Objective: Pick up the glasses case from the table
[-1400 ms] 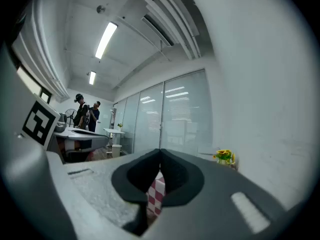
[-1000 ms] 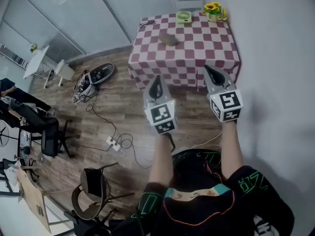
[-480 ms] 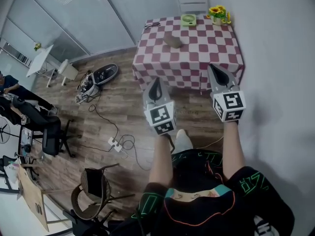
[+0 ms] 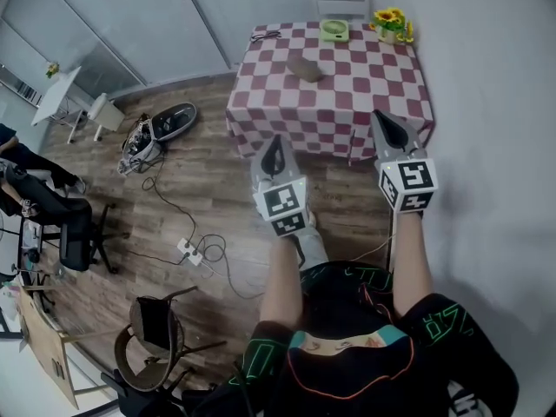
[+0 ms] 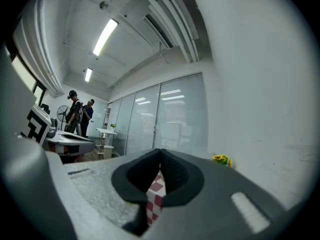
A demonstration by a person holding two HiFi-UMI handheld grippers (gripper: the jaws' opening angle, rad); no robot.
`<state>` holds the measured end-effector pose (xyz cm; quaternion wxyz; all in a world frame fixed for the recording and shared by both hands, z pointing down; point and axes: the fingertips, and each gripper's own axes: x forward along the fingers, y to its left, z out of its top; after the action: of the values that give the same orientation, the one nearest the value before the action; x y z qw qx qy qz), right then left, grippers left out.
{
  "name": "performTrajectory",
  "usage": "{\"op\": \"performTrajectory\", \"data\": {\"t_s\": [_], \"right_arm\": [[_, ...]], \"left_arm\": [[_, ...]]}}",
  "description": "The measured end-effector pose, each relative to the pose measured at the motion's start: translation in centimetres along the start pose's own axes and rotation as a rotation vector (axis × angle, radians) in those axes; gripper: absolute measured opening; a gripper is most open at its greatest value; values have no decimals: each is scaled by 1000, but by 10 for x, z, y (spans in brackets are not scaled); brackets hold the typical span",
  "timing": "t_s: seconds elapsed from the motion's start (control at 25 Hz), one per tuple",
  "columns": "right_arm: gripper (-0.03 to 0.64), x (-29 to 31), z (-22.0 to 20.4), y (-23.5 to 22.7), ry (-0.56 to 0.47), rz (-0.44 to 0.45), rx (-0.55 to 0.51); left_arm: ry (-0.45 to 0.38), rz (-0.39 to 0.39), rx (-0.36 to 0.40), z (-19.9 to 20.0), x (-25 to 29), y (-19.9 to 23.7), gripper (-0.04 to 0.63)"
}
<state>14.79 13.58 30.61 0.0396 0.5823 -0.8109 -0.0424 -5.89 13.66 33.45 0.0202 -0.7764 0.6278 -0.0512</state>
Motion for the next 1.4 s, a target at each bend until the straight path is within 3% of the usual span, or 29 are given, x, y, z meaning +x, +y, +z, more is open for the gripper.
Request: {"op": "performTrajectory", "data": {"t_s": [0.44, 0.8, 1.08, 1.4], "right_arm": [[5, 107, -44, 6, 124, 63, -27], [5, 216, -83, 3, 261, 68, -22], [5, 274, -100, 5, 339, 67, -11], [5, 311, -94, -7, 379, 96, -38]], "left_arm": [[71, 53, -133, -53, 88, 57, 9], [179, 8, -214, -101, 191, 90, 9], [214, -27, -259, -111, 257, 114, 9], [201, -85, -281, -99, 312, 107, 9]]}}
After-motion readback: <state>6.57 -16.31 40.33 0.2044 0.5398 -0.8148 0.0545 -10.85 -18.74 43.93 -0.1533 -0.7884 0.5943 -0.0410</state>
